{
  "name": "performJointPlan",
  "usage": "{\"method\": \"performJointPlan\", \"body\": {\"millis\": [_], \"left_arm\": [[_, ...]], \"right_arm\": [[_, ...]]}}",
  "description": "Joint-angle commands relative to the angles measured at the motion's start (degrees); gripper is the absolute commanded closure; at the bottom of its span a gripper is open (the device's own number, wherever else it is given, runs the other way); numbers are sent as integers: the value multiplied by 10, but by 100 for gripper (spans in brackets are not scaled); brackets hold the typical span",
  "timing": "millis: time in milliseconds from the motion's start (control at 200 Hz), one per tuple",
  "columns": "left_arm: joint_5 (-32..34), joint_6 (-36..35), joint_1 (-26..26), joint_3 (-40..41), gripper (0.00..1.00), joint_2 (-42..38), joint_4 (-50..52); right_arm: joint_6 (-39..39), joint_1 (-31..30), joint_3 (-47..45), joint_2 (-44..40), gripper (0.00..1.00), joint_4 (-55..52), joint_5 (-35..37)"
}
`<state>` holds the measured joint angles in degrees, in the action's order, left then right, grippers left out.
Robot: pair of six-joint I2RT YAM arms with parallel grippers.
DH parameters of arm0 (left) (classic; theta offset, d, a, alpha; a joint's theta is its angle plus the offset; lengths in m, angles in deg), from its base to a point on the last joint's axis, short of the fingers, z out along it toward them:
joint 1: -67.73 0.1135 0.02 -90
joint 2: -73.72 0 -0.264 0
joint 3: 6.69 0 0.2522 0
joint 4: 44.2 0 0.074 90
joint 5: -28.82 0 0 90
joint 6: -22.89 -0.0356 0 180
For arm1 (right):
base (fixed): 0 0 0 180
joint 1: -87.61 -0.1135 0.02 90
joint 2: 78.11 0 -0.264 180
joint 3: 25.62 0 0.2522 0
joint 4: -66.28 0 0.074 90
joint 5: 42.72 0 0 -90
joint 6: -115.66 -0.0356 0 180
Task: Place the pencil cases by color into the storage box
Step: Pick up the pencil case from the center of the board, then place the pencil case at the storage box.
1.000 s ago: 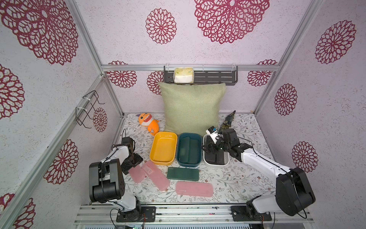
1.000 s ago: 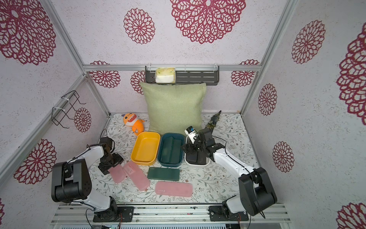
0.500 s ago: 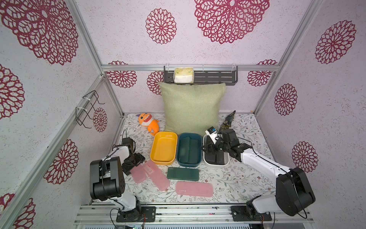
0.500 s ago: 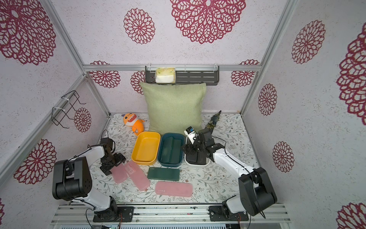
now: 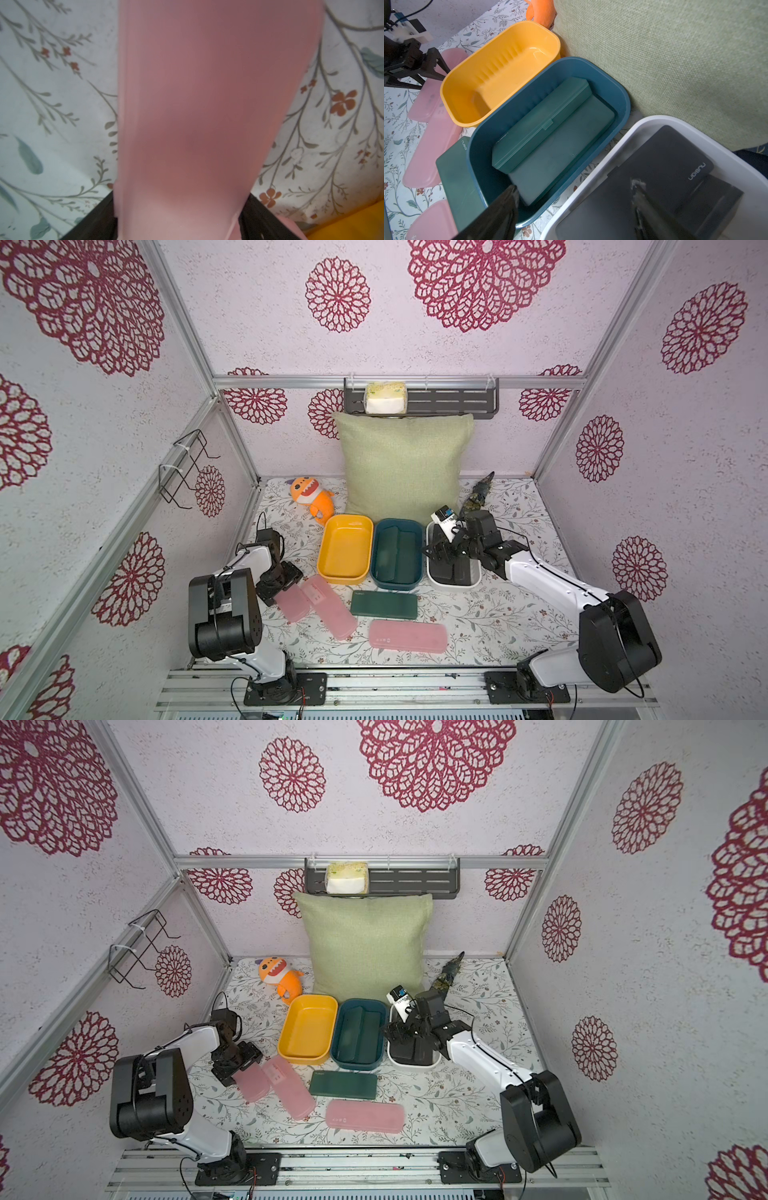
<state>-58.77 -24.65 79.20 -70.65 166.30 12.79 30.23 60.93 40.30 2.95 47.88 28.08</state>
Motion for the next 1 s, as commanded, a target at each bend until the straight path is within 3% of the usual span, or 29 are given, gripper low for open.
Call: {"method": "performJointPlan", "body": {"millis": [0,105,295,465,725,996], "left_arm": [[28,6,2,-1,31,-8,20],[51,8,2,-12,32,-20,39],[105,10,2,-47,43,-68,101],[134,5,2,-93,45,-129,149],[72,-64,-23,-160,47,-195,118],[35,-140,-106,-252,47,-126,114]], "right_arm": [[10,-3,15,0,13,-6,7],[8,-3,15,-3,14,-6,7],[3,-3,15,-8,14,-6,7],[-4,-4,9,-15,14,-1,8],[-29,-3,11,-15,14,1,27],[-62,-3,21,-11,14,-3,55]]}}
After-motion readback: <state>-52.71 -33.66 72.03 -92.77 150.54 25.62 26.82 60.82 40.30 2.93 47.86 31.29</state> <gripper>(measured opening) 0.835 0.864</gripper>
